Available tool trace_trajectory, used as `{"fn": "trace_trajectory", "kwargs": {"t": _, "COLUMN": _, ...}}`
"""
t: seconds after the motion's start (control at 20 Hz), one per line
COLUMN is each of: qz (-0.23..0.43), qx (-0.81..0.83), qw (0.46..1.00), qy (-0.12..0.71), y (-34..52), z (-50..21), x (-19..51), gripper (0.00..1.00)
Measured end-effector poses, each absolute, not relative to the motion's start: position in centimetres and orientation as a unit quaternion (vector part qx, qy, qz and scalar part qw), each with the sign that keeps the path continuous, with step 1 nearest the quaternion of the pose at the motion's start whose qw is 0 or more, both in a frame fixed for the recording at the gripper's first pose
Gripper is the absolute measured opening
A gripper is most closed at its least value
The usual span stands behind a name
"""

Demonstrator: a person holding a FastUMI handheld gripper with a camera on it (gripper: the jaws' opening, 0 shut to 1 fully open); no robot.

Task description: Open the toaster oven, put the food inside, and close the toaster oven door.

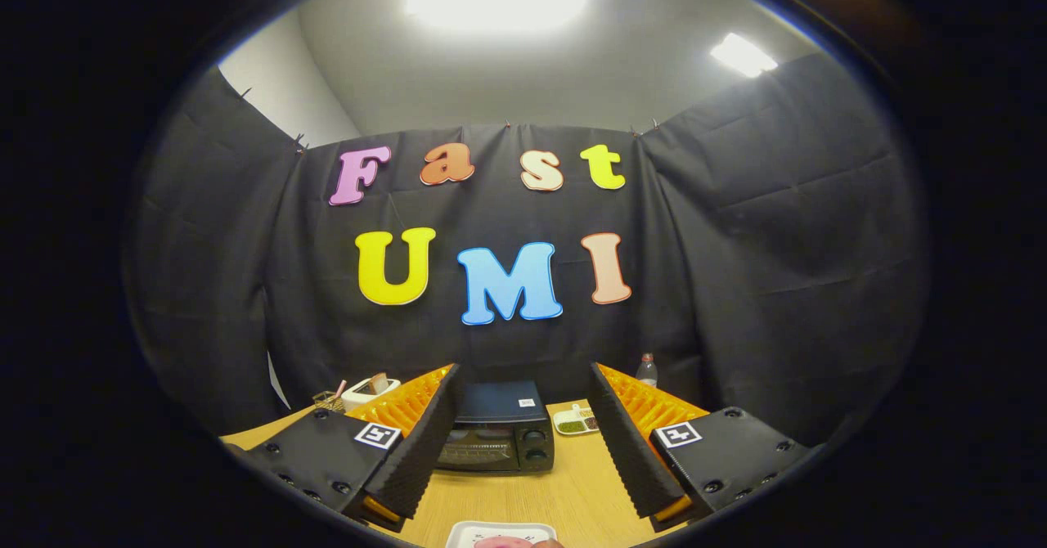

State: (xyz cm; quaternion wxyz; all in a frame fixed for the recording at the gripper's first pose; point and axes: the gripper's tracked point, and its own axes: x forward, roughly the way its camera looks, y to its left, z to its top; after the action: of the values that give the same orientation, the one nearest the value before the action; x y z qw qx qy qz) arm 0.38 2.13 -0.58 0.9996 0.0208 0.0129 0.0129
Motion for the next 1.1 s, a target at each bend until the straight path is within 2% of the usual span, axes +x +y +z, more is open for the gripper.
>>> {"fn": "trace_trajectory", "kwargs": {"t": 0.55, "qz": 0.045, "qx": 0.045, "qw": 0.997, "qy": 0.039, "y": 7.0, "z": -2.5, "x": 5.5, "gripper": 0.98}}
{"fn": "trace_trajectory", "kwargs": {"t": 1.1, "qz": 0.092, "qx": 0.034, "qw": 0.991, "qy": 0.088, "y": 13.2, "z": -8.5, "x": 13.2, "gripper": 0.98}}
